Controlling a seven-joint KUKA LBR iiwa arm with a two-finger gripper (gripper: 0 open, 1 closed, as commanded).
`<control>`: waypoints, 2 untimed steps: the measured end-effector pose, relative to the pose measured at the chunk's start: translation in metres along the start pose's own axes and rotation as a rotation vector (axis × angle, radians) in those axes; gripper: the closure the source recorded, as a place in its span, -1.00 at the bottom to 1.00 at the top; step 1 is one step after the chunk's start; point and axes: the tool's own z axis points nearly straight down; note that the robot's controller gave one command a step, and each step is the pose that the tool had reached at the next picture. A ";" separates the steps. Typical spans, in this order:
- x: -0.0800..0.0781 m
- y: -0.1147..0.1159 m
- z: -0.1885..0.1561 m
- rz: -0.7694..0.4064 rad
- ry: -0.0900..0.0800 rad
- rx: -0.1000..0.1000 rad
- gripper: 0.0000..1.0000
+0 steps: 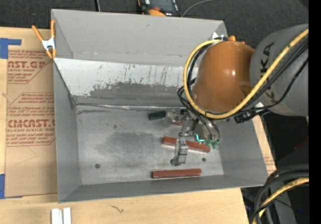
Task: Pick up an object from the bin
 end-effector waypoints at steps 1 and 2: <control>0.001 -0.104 0.114 0.228 -0.001 0.001 -1.00; -0.050 -0.117 0.137 0.301 -0.009 -0.001 -1.00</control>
Offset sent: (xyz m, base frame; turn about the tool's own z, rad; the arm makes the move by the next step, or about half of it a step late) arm 0.0004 -0.1016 -0.1102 0.2231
